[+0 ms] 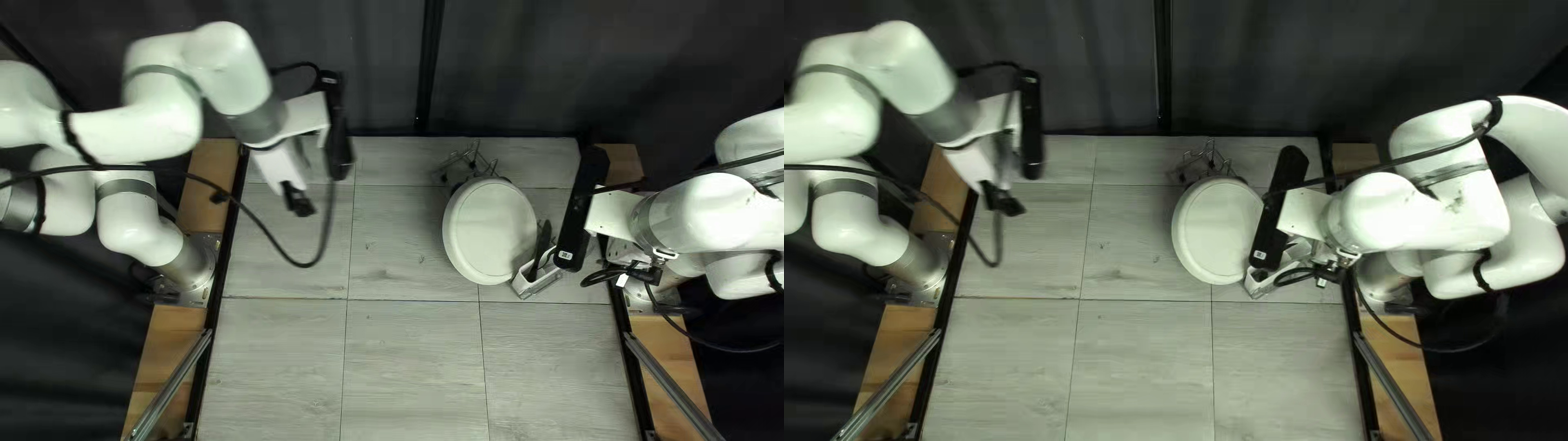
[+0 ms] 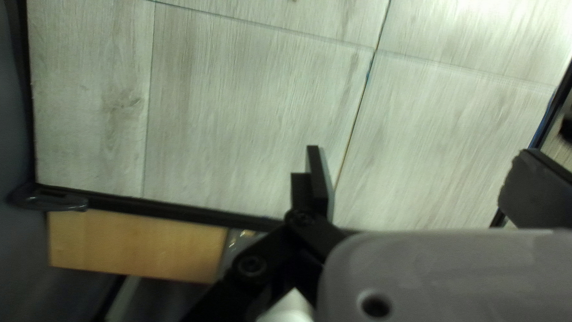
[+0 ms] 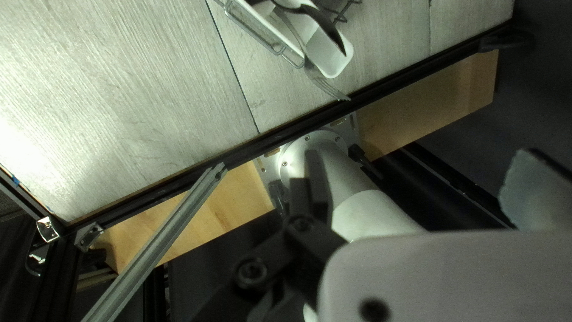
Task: Pick up and place plate onto table. Place down one fork to the left of the plate. Place spoon and knife to the right of the plate. Place cup above the knife and spoon
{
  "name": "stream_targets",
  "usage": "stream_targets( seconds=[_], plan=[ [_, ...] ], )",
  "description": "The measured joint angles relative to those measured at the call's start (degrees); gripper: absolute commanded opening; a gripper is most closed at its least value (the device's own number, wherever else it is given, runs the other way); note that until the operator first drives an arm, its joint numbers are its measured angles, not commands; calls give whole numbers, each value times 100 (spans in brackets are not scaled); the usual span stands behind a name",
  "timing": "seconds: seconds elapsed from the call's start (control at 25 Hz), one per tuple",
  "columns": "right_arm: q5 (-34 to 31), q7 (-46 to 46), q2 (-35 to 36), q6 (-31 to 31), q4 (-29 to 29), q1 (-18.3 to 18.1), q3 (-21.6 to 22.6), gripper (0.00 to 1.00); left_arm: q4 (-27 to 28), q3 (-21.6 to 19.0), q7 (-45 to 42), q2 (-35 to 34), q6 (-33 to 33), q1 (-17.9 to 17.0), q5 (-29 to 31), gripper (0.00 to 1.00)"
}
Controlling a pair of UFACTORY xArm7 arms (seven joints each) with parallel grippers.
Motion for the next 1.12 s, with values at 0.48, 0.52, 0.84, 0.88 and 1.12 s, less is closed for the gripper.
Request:
stream_targets(
  seconds=[0.48,0.52,0.84,0.88,1.12],
  plan=[
    [0,0,1,0,0,0,0,100,-251,-200,-885,320,-1239,130,-228,100],
    [0,0,0,0,0,0,0,100,-299,-228,-1018,329,-1389,147,-259,100],
    [0,0,0,0,0,0,0,100,-341,-283,-1398,459,-1445,218,-378,100],
    [0,0,0,0,0,0,0,100,-329,-292,-1447,596,-1542,231,-394,100],
    [0,0,0,0,0,0,0,100,-334,-416,-1663,1659,-3053,272,-441,100]
  ],
)
